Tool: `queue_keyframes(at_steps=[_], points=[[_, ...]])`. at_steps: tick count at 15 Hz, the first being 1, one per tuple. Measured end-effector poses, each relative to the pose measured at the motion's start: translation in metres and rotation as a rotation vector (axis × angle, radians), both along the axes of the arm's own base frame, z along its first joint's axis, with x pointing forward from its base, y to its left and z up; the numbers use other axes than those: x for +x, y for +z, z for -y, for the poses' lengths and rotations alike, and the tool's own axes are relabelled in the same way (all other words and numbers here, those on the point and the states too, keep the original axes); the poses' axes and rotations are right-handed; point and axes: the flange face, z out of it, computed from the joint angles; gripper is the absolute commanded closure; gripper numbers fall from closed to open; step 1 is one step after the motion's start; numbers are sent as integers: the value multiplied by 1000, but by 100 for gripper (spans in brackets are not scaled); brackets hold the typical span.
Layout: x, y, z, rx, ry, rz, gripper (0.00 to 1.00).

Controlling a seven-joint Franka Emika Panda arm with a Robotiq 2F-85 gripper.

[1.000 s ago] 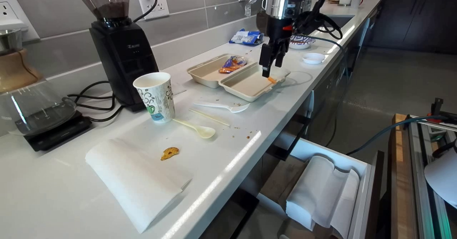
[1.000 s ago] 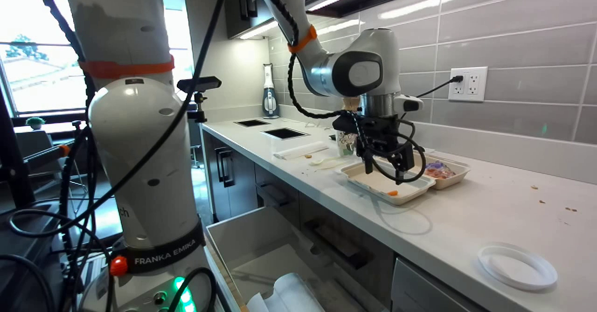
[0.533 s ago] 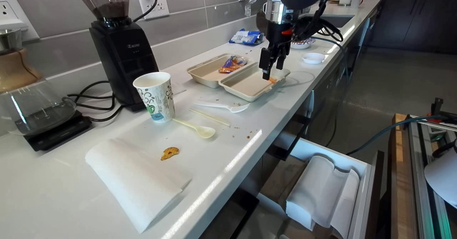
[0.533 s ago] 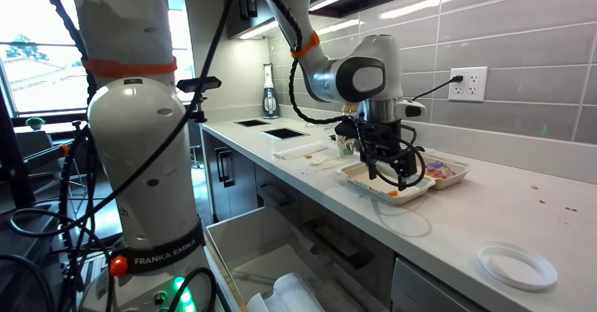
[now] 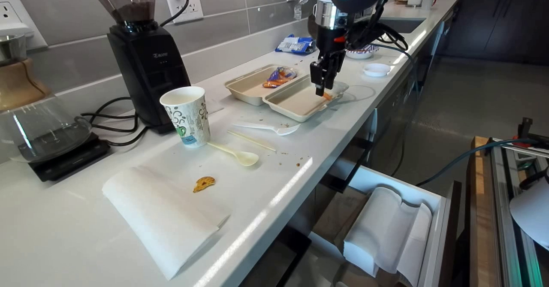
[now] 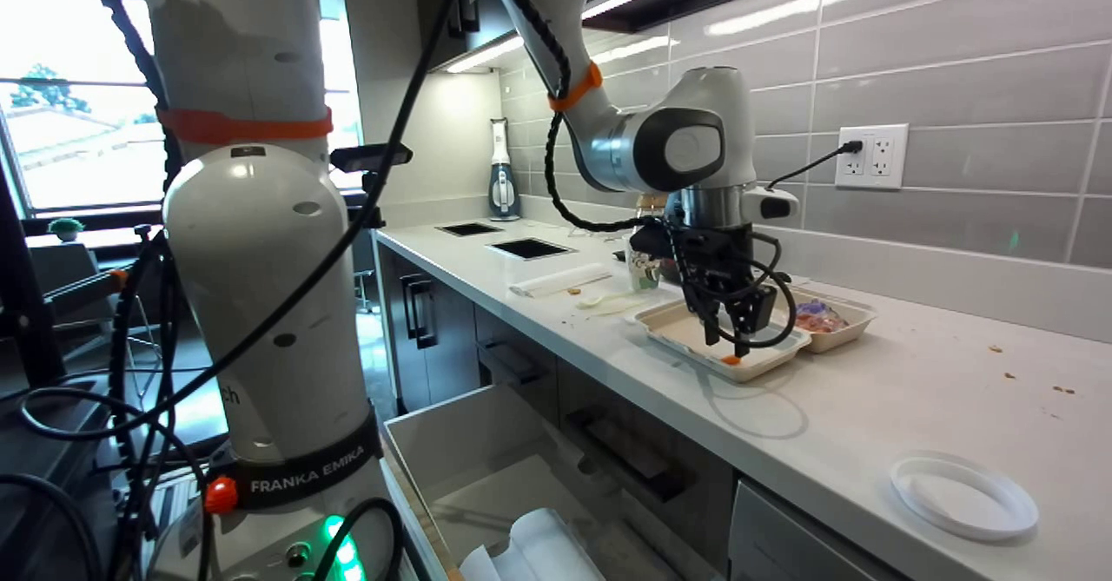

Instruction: Put the orange object in the carton box inside the pack

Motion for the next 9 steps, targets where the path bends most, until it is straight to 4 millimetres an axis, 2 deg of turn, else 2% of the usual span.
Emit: queue_keyframes(at_steps=[1, 5, 6, 9], points=[[1, -1, 0, 0, -1, -3, 41], [2, -7, 0, 1, -12, -13, 34], [2, -8, 0, 1, -15, -15, 54], [3, -11, 0, -3, -17, -21, 77]])
